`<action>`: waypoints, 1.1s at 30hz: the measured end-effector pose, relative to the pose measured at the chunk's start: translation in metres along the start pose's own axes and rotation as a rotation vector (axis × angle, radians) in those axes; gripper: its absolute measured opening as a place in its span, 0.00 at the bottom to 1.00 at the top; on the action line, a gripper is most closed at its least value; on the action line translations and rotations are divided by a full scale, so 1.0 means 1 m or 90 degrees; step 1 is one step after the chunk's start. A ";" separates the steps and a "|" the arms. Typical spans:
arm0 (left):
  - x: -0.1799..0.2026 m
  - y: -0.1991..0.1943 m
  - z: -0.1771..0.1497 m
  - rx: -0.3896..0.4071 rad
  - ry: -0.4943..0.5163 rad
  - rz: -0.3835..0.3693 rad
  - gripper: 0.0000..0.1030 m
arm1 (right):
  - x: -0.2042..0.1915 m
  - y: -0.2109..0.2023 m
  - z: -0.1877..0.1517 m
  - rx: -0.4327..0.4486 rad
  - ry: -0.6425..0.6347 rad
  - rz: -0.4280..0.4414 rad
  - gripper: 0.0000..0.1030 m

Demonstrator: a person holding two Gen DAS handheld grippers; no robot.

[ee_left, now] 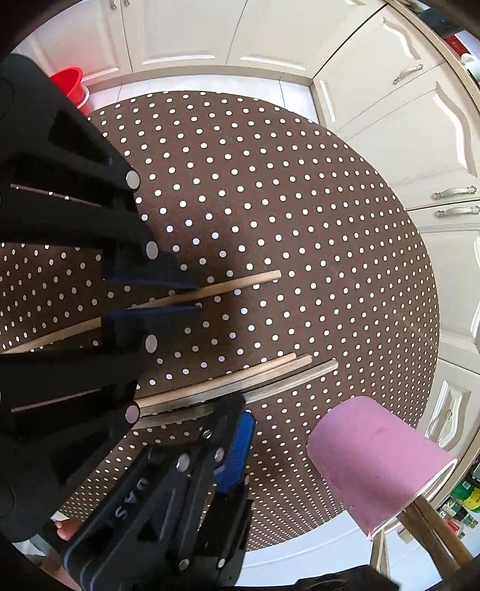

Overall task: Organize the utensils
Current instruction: 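Close the left gripper on a chopstick while the right gripper grasps another, then lift both held chopsticks upright above the pink cup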

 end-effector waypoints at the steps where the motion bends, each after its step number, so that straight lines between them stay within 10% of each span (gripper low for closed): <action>1: 0.001 0.000 0.001 0.001 0.002 0.000 0.08 | -0.004 0.002 0.003 0.002 -0.010 -0.011 0.15; 10: 0.009 -0.013 0.004 0.010 0.009 -0.006 0.05 | -0.010 0.008 0.010 0.027 -0.076 -0.063 0.08; 20: 0.014 -0.054 0.007 0.057 -0.005 -0.026 0.05 | 0.016 -0.033 -0.007 0.007 0.057 0.045 0.04; 33: 0.046 -0.151 0.012 0.174 0.035 -0.070 0.05 | 0.012 -0.153 -0.028 0.154 0.072 0.107 0.04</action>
Point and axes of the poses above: each gripper's, at about its wrist camera, not at the fingertips, and y roughly the way its jaws point, x to its right, z to its top, the point moved 9 cm from there along y, roughly the way its jaws point, and after that the axes turned 15 degrees about y, right-handed, at the moved point
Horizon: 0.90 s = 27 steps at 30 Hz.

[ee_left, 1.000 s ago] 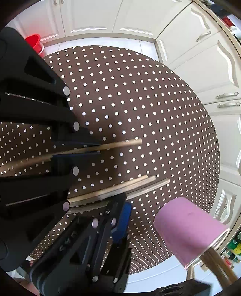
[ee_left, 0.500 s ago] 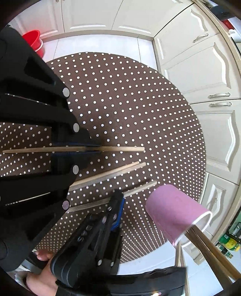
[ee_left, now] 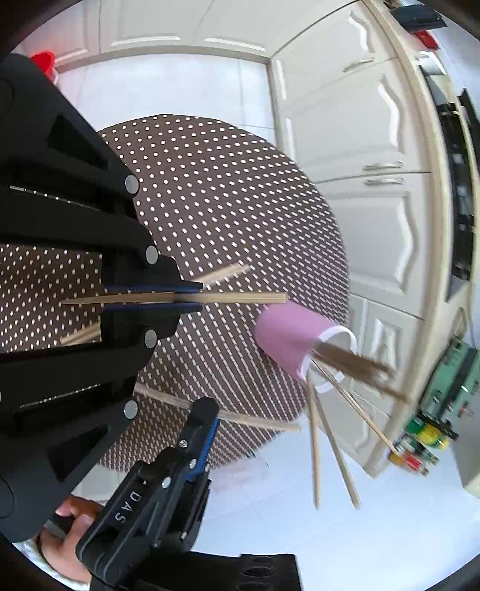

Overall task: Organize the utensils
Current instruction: 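Lift both held chopsticks upright above the pink cup, then lower both held chopsticks into the pink cup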

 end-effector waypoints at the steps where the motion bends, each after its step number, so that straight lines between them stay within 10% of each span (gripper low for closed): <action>1: 0.002 -0.006 0.003 0.009 0.003 -0.002 0.05 | -0.002 -0.007 0.000 0.011 0.001 0.002 0.04; 27: 0.043 -0.103 0.150 0.214 0.067 -0.009 0.05 | -0.024 -0.125 0.122 0.293 -0.032 0.031 0.04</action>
Point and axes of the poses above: each gripper's, at about its wrist camera, not at the fingertips, and y roughly the way its jaws point, x to its right, z to its top, the point moved 9 cm from there along y, roughly the way its jaws point, and after that the axes turned 15 degrees about y, right-handed, at the moved point
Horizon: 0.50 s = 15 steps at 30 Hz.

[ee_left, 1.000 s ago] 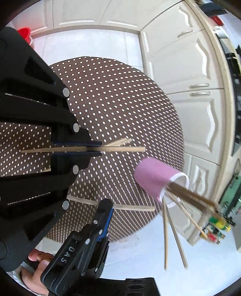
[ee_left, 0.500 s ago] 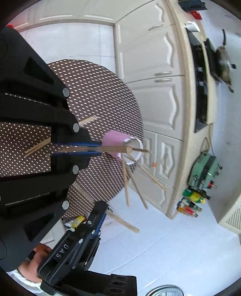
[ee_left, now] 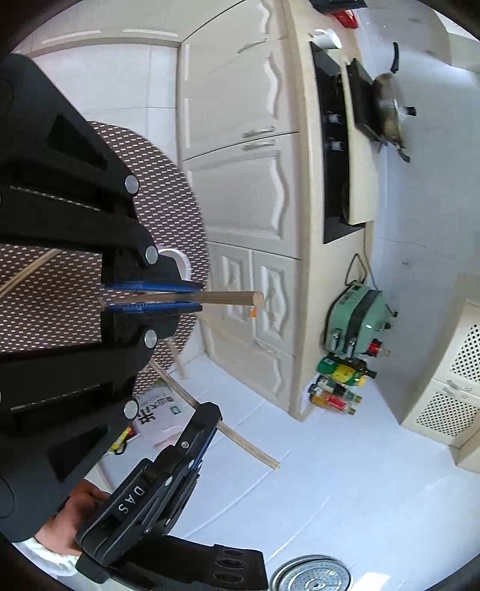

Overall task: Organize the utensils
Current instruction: 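Lower both held chopsticks into the pink cup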

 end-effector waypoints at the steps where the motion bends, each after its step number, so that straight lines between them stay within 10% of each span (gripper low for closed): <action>1: -0.002 0.001 0.004 0.004 0.001 0.004 0.05 | 0.001 0.004 0.007 0.007 -0.002 0.000 0.04; 15: -0.033 0.070 0.031 -0.023 -0.006 0.045 0.05 | 0.026 0.058 0.040 0.021 -0.024 -0.036 0.04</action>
Point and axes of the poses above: each gripper's, at about its wrist camera, not at the fingertips, and y roughly the way its jaws point, x to its right, z to its top, the point moved 9 cm from there along y, roughly the way its jaws point, and after that the axes turned 15 degrees about y, right-handed, at the moved point
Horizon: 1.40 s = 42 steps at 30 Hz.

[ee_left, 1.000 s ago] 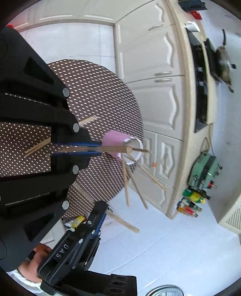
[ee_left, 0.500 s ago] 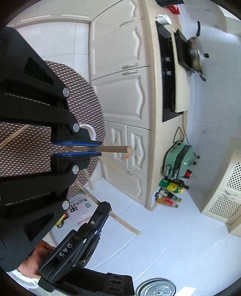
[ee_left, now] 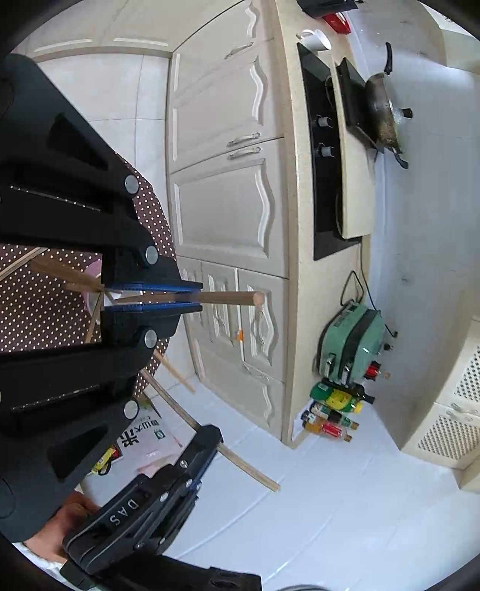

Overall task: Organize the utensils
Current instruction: 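Lower both held chopsticks into the pink cup, then open the right gripper in the cup while the left gripper opens too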

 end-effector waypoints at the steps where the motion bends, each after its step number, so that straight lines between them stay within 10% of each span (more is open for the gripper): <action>1: -0.003 0.007 -0.002 -0.007 -0.003 0.002 0.05 | 0.002 0.004 -0.001 -0.004 -0.002 -0.004 0.04; 23: -0.008 0.062 -0.071 -0.150 -0.003 -0.001 0.05 | 0.026 0.048 -0.065 -0.149 0.036 -0.027 0.05; 42: 0.005 0.053 -0.076 -0.170 -0.014 -0.026 0.09 | 0.031 0.045 -0.076 -0.189 0.081 -0.023 0.09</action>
Point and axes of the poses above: each gripper's, at about its wrist camera, not at the fingertips, and y roughly the way its jaws point, x to its right, z to its top, the point moved 9 cm from there along y, roughly the way its jaws point, and after that the axes turned 15 degrees about y, right-handed, at the moved point
